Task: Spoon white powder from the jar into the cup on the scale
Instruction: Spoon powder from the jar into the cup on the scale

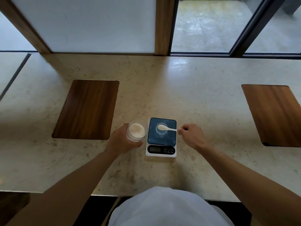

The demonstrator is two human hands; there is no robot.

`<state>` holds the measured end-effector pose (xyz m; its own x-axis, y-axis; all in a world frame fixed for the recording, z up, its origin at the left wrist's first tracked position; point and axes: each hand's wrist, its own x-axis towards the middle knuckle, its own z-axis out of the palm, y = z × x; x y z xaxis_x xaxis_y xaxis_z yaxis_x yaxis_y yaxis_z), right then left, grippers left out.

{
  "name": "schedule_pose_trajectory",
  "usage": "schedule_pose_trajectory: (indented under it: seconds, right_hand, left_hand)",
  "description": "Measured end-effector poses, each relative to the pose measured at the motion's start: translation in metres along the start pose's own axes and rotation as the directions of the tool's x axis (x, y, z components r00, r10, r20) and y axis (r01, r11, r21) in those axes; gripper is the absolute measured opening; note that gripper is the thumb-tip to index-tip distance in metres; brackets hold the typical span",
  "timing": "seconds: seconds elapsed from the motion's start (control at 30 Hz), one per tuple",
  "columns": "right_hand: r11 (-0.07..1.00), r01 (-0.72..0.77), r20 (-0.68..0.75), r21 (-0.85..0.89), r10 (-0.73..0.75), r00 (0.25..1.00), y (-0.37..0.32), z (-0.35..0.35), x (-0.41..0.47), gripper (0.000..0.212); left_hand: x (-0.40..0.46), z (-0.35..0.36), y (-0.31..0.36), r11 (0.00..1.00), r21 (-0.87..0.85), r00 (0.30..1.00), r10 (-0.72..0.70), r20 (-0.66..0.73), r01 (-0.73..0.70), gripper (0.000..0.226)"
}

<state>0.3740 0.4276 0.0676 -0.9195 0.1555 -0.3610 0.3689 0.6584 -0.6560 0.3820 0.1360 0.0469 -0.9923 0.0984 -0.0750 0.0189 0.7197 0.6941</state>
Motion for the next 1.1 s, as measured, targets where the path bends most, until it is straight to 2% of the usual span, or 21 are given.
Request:
schedule_pose_trajectory:
  seconds: [0.27,0.8,1.1]
  right_hand:
    - [0.998,0.004,-0.003,-0.058,-0.004,1.000,0.001,0.004,0.004,0.026]
    - [0.987,0.070,-0.036,-0.143,-0.076,0.996,-0.002,0.007,0.008,0.027]
    - [0.956,0.147,-0.057,-0.254,-0.166,0.984,-0.006,0.007,0.004,0.025]
  left_hand:
    - [-0.004,0.000,0.005,0.999,-0.026,0.999,0.042,-0.002,-0.042,0.078]
    - [-0.011,-0.002,0.006,0.999,-0.033,1.000,0.019,-0.016,-0.019,0.080]
    - [-0.014,-0.002,0.005,0.999,-0.034,0.999,0.039,-0.015,-0.040,0.078]
